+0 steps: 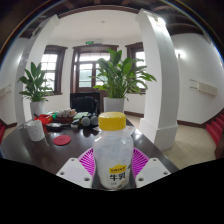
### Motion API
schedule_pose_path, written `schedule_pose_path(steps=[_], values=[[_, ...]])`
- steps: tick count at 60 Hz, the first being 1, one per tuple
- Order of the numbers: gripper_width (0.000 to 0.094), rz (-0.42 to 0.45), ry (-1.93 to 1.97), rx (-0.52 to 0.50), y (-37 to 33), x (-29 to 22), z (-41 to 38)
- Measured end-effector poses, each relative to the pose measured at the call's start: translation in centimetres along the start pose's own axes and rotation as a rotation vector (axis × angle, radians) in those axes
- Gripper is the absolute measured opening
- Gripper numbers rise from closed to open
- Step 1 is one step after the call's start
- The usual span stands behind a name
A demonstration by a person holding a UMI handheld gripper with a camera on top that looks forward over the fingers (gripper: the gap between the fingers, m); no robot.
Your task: Pour water
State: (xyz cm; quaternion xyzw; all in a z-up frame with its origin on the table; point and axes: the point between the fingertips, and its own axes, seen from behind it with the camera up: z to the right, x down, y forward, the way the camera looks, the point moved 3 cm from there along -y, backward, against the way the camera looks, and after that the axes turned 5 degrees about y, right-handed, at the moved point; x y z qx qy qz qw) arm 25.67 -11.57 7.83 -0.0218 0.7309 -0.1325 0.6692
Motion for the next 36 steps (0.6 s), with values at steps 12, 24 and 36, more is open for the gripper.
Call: schedule_pose_path(steps=[12, 24, 36], values=[[0.041, -0.004, -0.099, 0.019, 0.2, -0.2, -0.2], [0.0412, -0.005, -0.306, -0.009, 1.5, -2.9, -4.9], [0.0411, 0.013, -0.828, -0.054, 6.9, -6.6, -14.6]])
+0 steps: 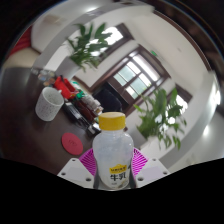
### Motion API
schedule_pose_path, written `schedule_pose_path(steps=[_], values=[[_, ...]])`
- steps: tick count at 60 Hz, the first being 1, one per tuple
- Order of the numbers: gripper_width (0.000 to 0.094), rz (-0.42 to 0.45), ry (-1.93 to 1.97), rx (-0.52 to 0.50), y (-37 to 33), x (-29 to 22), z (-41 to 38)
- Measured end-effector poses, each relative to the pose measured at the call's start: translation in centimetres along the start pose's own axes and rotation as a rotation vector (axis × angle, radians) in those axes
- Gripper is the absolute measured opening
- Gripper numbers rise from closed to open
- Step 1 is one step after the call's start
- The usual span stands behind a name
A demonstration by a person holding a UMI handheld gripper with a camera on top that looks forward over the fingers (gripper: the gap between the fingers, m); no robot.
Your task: Pour water
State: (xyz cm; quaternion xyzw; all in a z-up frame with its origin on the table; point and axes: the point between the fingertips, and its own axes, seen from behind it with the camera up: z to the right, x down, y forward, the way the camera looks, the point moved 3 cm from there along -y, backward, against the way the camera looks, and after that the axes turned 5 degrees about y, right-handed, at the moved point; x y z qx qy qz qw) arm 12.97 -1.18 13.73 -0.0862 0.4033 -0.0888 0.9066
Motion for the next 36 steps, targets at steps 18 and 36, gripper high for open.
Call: schedule_pose_path(steps=[18, 36], values=[[0.0417, 0.109, -0.737, 0.087, 6.2, -10.0, -5.7], [0.0418, 0.186, -1.218, 0.206, 9.2, -13.9, -9.0]])
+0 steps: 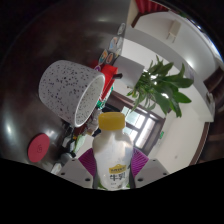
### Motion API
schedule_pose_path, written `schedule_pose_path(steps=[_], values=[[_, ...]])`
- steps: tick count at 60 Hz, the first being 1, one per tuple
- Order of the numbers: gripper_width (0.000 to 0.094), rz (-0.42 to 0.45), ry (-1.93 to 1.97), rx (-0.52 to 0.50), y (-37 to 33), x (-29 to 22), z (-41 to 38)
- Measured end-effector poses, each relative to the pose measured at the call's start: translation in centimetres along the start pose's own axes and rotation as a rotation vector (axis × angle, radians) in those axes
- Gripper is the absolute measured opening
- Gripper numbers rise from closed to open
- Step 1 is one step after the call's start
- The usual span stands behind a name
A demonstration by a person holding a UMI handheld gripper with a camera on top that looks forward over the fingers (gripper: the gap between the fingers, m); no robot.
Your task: Pour water
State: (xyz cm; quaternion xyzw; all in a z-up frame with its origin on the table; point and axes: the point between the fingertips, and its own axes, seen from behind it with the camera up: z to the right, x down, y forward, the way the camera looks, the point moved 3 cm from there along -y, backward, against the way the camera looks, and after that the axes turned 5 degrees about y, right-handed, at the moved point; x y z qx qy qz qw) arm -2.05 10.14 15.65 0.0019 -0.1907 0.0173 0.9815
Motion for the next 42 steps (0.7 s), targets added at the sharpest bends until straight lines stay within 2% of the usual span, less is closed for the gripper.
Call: schedule_pose_path(steps=[12, 21, 32, 40, 42], values=[[0.0421, 0.014, -0.149, 0.049, 0.3, -1.6, 0.3], [0.0421, 0.011, -0.015, 0.001, -0.1, -1.3, -0.4], [0.0417, -0.01, 0.502, -0.105, -1.4, 0.8, -0.6], [0.0431, 0.014, 1.014, -0.22, -2.0, 1.4, -0.9], [0.0431, 0.042, 1.127, -0.26, -1.9, 2.2, -1.0]])
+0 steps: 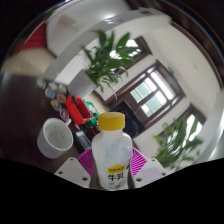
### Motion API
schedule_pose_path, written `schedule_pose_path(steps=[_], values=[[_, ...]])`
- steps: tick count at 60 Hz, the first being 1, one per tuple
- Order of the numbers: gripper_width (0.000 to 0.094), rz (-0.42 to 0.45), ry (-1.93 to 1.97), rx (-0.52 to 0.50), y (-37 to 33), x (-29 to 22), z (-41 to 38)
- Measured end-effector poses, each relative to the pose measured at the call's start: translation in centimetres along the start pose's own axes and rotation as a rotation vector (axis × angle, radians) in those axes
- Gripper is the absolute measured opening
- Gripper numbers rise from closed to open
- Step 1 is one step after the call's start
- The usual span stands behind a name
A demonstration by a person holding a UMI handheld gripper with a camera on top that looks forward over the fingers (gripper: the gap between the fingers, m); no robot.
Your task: Pour water
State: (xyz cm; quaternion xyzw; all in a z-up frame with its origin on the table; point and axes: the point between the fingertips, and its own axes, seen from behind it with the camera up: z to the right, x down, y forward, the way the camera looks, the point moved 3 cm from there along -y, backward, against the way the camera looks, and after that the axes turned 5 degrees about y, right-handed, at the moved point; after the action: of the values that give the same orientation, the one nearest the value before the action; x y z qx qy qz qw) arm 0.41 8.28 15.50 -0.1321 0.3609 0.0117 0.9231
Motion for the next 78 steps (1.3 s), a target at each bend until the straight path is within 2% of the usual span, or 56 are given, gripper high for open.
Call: schedule_pose_path(steps=[10, 19, 29, 33, 35, 42, 47, 52, 55, 57, 58, 63, 71, 78], values=[[0.0432, -0.003, 0.516, -0.132, 0.8, 3.0, 0.0], [0.0433, 0.018, 0.819, -0.199, 1.9, 6.0, 0.3], [0.0431, 0.043, 0.908, -0.22, 2.9, 7.4, -1.1], [0.0441, 0.018, 0.9, -0.228, 3.4, 8.6, -2.2], [0.0435, 0.042, 0.897, -0.218, 3.3, 8.4, -2.2], [0.0434, 0.041, 0.87, -0.199, 3.3, 8.6, -2.4], [0.0473, 0.038, 0.878, -0.183, 3.1, 8.5, -2.3], [0.0558, 0.035, 0.874, -0.174, 3.0, 8.6, -2.4], [0.059, -0.006, 0.864, -0.176, 2.9, 9.1, -2.7], [0.0675, -0.047, 0.866, -0.172, 2.6, 9.7, -3.0], [0.0672, -0.062, 0.866, -0.168, 2.5, 9.9, -3.1], [0.0765, -0.074, 0.859, -0.143, 0.9, 10.1, -2.7], [0.0836, -0.093, 0.882, -0.088, -4.5, 9.8, -1.9], [0.0843, -0.128, 0.901, -0.016, -10.3, 9.8, -1.4]])
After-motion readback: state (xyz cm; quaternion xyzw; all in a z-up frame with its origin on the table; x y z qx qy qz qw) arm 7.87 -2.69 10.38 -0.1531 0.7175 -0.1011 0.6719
